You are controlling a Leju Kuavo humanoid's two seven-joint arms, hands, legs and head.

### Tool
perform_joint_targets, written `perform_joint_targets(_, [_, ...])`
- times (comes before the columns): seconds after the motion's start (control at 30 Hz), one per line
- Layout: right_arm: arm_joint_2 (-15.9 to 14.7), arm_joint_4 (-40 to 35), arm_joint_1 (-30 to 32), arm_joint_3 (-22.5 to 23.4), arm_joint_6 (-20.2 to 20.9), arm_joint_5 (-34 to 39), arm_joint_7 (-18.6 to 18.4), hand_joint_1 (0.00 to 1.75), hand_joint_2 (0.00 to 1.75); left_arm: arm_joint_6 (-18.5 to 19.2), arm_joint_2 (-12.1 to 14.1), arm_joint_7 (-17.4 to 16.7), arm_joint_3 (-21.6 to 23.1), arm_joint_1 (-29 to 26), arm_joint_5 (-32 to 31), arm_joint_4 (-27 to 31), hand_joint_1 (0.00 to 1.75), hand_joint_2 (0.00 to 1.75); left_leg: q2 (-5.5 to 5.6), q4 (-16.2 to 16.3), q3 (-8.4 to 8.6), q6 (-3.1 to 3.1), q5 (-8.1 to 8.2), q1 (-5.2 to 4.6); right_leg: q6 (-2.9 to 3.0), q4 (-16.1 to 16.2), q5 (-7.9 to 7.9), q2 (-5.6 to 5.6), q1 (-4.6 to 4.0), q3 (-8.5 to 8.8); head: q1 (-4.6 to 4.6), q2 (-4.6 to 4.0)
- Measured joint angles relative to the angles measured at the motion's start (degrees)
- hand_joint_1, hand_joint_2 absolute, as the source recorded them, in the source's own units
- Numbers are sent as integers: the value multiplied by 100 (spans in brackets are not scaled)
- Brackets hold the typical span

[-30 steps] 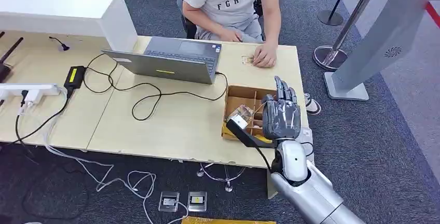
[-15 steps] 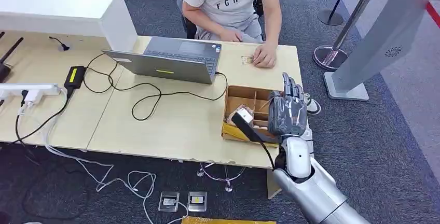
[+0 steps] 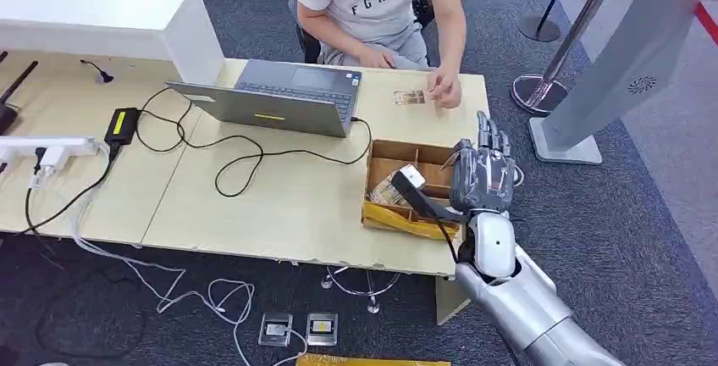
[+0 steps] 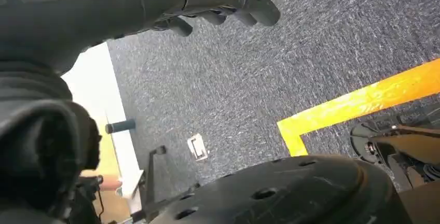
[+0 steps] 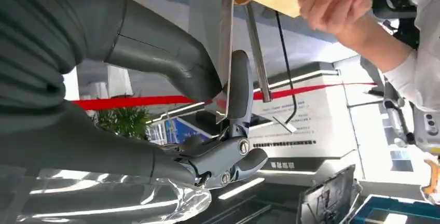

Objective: Pass the card to the sensor for recognition and then transmit it.

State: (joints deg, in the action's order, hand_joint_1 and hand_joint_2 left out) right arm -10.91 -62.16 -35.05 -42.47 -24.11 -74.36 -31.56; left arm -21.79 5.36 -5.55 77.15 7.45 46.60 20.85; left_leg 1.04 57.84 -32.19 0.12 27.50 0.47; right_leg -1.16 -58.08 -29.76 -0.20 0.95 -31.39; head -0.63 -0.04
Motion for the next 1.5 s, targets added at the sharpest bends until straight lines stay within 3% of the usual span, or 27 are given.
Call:
perform_joint_targets(0.8, [262,372,-475,-15,288,-330,-55,175,175,-83,-48,-7,-114,-16,68,0,0,0,0,0,0,0,0,0,0,-1,0,0,0,0,2,0])
perform_joint_targets(0.83, [260,372,-475,-15,306,-330,-72,17,175,-81,-48,-7,-114,-17,61,0,0,0,0,0,0,0,0,0,0,0,0,0,0,-1,0,0])
perform_joint_targets(0.87, [258,372,-475,-13,337,-339,-83,0,175,-74,-50,-11,-114,-17,50,0,0,0,0,0,0,0,0,0,0,0,0,0,0,-1,0,0])
perform_joint_targets(1.03, [223,372,-474,-9,498,-527,-290,0,175,-33,-50,-24,-114,-18,24,0,0,0,0,1,1,0,0,0,0,0,0,1,0,-2,0,0])
perform_joint_targets(1.3, [140,358,-467,-15,691,-534,-299,0,175,37,-53,-31,-111,-20,-22,0,0,0,-2,1,1,0,0,0,0,0,0,3,0,-3,0,0])
perform_joint_targets(1.5, [-79,201,-435,18,955,-330,-459,0,175,87,-50,-31,-111,-22,18,0,0,0,-2,1,2,0,0,0,0,0,0,2,1,-4,0,0])
